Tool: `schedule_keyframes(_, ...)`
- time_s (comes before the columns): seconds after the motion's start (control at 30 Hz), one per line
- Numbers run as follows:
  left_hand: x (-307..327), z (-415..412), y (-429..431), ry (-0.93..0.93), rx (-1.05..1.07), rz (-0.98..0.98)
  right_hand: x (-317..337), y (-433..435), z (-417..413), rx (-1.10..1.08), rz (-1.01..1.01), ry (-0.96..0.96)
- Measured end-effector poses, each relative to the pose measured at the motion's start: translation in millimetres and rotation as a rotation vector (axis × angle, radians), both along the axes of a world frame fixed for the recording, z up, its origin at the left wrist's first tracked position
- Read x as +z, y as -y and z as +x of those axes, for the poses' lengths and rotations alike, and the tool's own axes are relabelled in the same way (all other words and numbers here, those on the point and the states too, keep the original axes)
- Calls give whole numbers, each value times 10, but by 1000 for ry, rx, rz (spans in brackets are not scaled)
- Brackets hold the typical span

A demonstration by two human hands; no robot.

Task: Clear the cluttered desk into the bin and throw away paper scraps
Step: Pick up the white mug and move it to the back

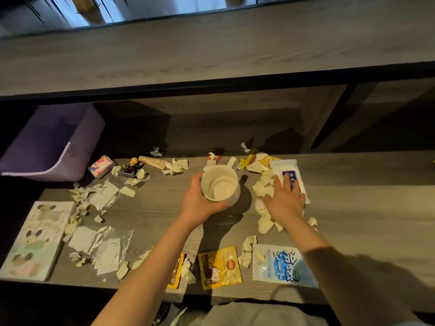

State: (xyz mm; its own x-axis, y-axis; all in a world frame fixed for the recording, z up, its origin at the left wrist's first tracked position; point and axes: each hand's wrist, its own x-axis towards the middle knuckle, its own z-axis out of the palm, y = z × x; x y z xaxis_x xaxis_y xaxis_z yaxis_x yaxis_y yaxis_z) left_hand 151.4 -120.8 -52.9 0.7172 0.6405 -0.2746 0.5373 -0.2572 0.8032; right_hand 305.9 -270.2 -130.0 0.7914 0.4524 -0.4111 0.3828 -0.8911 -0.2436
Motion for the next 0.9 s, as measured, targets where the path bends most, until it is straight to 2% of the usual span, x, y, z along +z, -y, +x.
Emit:
schedule_keyframes(0.23, -7, 100, -70, 33, 52, -4, 100, -372, -142, 173, 69, -5)
schedule_keyframes(0.4, -31, 210, -112, 20, 61, 17, 152, -455, -86, 182, 203, -121)
schedule_keyframes(0.47, -46, 282, -116, 9, 36, 22, 186, -453, -7, 86, 326, -179)
schedule_keyframes(0.53, -51, 381, -101, 0, -3, 29, 231, -443, 79, -83, 531, -256)
schedule_keyframes(0.63, -57, 573, -30, -2, -53, 45, 301, -441, 219, -305, 793, -468)
schedule_keyframes(0.73, -104, 794, 80, 22, -81, 61, 338, -418, 316, -392, 880, -564)
schedule_keyframes(0.9, -169, 1187, 222, -3, -149, 16, 280, -280, 482, -601, 968, -497)
